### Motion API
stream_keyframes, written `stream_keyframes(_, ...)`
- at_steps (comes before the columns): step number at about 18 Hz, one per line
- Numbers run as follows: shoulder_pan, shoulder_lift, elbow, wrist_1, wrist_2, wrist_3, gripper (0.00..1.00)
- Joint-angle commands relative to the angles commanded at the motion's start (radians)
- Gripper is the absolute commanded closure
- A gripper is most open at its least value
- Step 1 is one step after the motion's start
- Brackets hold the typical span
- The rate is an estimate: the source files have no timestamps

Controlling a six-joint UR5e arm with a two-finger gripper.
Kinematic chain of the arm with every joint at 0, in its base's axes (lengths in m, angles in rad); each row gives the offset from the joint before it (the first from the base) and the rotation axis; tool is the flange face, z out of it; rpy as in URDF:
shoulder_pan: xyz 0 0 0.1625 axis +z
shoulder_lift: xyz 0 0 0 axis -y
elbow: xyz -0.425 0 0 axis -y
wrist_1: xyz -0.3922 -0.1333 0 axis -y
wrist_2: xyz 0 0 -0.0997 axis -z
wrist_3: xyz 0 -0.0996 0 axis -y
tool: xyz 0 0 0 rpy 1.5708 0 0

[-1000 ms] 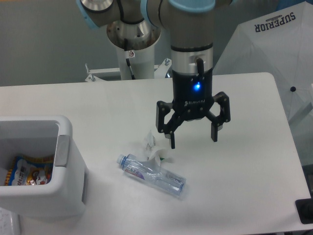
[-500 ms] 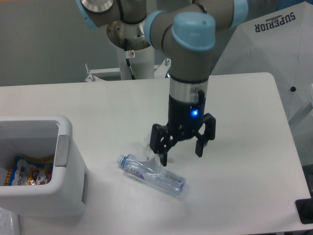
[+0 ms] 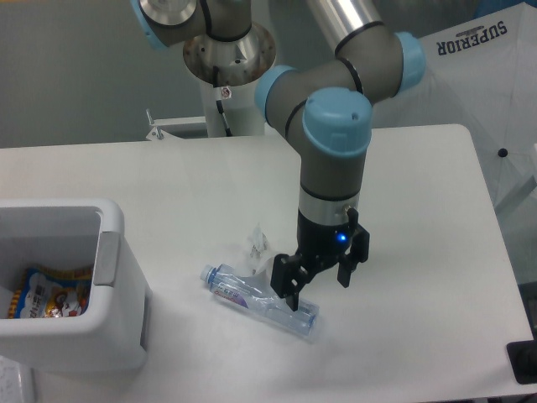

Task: Place the trash in the trash can
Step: 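Rotate the gripper and descend onto the bottle's cap end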

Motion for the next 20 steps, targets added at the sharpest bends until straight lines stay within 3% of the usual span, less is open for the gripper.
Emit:
stream_keyframes(5,0.0,-0.075,0.003,-0.003,0.018,-0.029,0.0)
stream_keyframes(20,-0.002,-0.154,-0.008,-0.014,0.083,-0.278,0.0)
